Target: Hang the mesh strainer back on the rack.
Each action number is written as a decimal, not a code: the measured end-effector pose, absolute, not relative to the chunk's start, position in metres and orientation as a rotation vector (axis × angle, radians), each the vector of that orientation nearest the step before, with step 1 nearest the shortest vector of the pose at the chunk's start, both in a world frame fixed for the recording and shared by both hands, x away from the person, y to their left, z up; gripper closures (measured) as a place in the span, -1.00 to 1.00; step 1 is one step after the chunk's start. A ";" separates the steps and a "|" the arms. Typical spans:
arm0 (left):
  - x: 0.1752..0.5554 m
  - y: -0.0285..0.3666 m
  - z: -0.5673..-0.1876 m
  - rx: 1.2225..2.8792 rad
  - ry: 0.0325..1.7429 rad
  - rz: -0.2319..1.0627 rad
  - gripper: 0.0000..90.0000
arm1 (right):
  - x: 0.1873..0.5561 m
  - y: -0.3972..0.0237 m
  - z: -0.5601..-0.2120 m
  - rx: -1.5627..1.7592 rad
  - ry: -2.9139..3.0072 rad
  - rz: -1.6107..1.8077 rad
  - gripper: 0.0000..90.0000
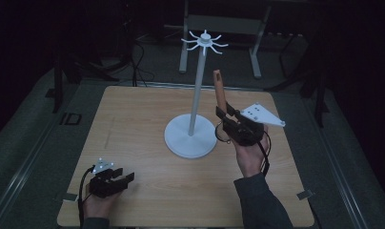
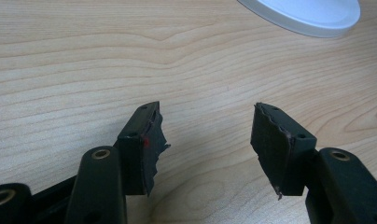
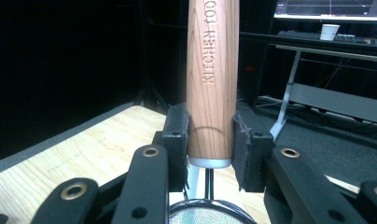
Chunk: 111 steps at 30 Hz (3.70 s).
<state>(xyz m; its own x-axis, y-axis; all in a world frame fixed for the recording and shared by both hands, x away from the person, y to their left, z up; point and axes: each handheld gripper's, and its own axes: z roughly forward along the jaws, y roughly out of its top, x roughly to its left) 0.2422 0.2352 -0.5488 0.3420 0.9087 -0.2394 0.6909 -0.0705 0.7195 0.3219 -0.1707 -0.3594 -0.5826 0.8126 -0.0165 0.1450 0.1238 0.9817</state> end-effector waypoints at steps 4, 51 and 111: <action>0.242 0.235 -0.549 1.822 1.412 0.351 -0.03 | 0.323 -0.172 -0.356 0.930 1.820 1.514 0.54; 0.242 0.235 -0.549 1.823 1.412 0.354 -0.03 | 0.338 -0.182 -0.320 0.937 1.706 1.627 0.54; 0.242 0.235 -0.549 1.818 1.413 0.351 -0.03 | 0.369 -0.161 -0.321 0.969 1.911 1.661 0.50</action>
